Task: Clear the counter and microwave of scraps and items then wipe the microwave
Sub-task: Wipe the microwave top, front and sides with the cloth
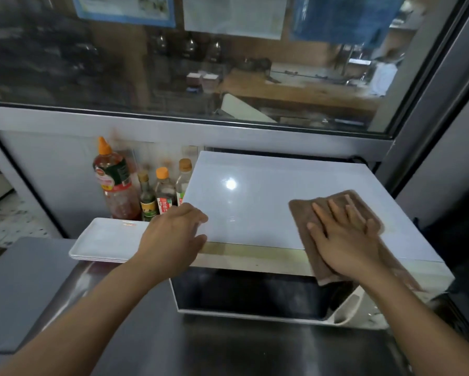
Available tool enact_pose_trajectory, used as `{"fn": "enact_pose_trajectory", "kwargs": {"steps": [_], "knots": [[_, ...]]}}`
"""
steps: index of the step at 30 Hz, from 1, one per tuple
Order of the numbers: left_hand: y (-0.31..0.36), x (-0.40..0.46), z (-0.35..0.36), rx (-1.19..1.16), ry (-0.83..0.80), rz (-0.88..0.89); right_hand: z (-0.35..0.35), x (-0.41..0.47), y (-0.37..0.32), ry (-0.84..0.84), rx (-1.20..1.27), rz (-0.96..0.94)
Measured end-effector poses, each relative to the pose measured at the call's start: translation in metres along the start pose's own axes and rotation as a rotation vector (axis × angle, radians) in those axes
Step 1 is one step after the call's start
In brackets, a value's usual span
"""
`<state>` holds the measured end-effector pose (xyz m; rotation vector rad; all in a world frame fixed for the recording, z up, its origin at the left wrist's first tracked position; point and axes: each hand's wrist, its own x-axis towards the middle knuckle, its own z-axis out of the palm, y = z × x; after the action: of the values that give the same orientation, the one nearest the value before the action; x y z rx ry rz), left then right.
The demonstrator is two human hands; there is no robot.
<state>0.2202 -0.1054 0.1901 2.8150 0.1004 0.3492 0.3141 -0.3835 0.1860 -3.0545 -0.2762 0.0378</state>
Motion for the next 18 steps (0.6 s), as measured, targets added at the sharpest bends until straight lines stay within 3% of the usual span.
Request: {"fn": "enact_pose_trajectory", "kwargs": {"steps": [2, 6, 11, 13, 18], "knots": [[0.001, 0.0, 0.0, 0.005, -0.005, 0.004, 0.005, 0.006, -0.03, 0.0, 0.006, -0.011], [0.005, 0.0, -0.002, 0.012, -0.025, -0.011, 0.012, 0.007, -0.093, 0.015, 0.059, -0.278], [0.017, 0.002, -0.003, 0.074, -0.022, -0.065, 0.015, -0.017, -0.064, 0.076, 0.065, -0.5], [0.03, 0.001, 0.003, 0.06, 0.054, -0.051, 0.015, -0.028, -0.023, 0.09, 0.064, -0.476], [0.075, 0.003, 0.02, -0.045, 0.096, 0.09, -0.004, -0.026, 0.097, 0.082, 0.026, -0.147]]}}
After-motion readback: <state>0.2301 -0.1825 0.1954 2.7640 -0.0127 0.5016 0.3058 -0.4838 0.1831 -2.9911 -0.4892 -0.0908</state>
